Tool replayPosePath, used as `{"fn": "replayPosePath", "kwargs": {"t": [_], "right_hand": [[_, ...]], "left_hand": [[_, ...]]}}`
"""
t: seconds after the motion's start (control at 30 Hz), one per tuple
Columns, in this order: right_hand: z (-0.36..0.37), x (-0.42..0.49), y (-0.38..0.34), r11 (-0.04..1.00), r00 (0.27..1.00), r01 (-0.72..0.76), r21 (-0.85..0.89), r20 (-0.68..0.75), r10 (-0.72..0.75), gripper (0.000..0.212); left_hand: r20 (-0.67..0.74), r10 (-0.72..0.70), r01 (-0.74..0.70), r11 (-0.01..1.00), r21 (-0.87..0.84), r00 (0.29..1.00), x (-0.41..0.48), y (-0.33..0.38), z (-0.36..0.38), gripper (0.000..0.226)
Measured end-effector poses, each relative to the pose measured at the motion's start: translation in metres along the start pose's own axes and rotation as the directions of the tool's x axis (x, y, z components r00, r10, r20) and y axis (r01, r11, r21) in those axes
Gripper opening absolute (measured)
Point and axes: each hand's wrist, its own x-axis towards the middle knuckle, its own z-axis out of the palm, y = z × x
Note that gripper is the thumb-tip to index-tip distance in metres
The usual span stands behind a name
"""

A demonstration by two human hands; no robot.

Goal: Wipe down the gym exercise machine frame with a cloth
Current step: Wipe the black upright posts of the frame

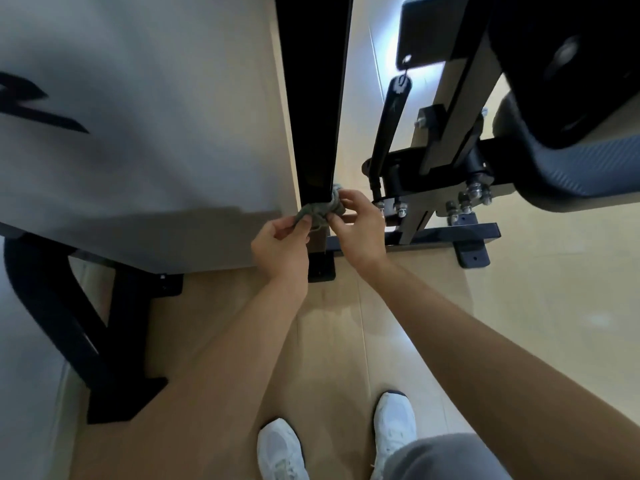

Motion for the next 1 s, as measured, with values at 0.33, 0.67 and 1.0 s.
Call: {"fn": "replayPosePath", "kwargs": {"t": [0.33,0.67,1.0], "right_hand": [[0.036,0.025,0.120,0.977,0.992,0.068,-0.204,0.120,-0.044,0.029],[0.067,0.081,0.214,0.939,0.947,0.018,-0.344,0.306,0.094,0.031],[0.071,0.057,0.256,0.913,0.793,-0.392,-0.115,0.460,0.399,0.036]], "left_hand": [[0.040,0.013,-0.013,1.000,0.000,0.999,0.074,-0.114,0.009,0.014],[0.073,-0.201,0.206,0.977,-0.060,0.977,0.161,-0.213,0.039,0.015],[0.270,-0.383,0.378,0.923,0.070,0.884,0.163,-0.233,0.050,0.012]]}}
